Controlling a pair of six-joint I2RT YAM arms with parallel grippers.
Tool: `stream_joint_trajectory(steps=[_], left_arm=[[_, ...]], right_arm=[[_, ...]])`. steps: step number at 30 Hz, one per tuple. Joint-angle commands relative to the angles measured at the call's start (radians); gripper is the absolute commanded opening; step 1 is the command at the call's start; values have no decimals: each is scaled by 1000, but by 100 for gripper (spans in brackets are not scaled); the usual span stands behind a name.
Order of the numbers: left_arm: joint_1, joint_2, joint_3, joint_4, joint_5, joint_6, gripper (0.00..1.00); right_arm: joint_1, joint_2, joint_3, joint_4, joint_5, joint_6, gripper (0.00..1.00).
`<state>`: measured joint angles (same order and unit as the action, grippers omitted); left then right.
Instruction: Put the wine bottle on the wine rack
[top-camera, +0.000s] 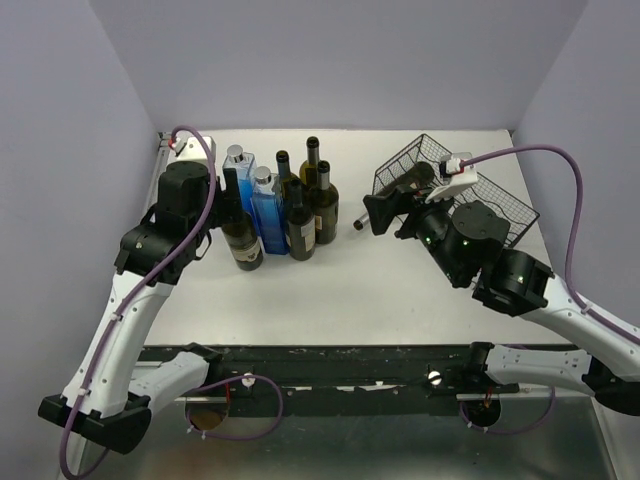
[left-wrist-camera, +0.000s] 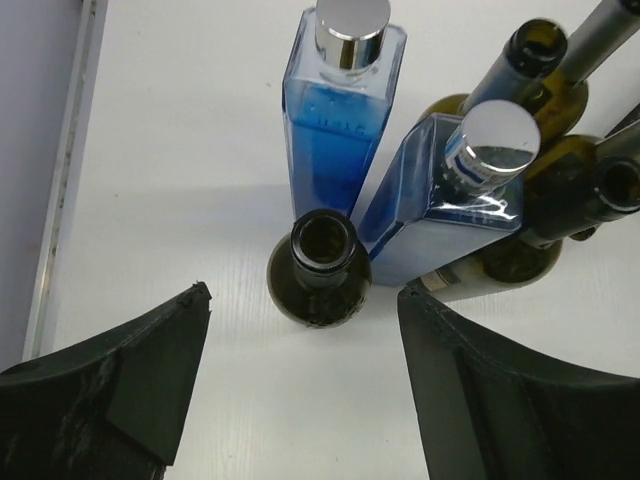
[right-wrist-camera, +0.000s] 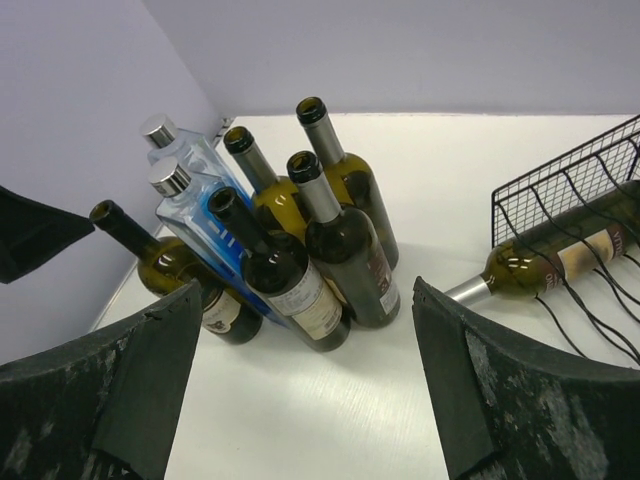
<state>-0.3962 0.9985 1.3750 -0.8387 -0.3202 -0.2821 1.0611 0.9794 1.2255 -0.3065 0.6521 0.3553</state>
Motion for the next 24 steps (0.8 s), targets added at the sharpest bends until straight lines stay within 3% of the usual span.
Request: stream_joint_trajectory(steps=[1, 10, 13, 19, 24], left_arm=[[56, 0, -82, 21, 70, -40, 84], [120, 38, -217, 248, 156, -11, 71], [123, 48, -234, 286, 167, 6, 69], [123, 52, -258, 339, 196, 35, 56], [123, 55, -280, 365, 214, 52, 54]], right_arm=[[7, 11, 0, 32, -39, 27, 92], [7, -25, -29, 26, -29, 50, 92], [7, -42, -43, 33, -60, 18, 94], [7, -61, -69, 29, -112, -22, 97], [5, -64, -77, 32, -131, -26, 100]])
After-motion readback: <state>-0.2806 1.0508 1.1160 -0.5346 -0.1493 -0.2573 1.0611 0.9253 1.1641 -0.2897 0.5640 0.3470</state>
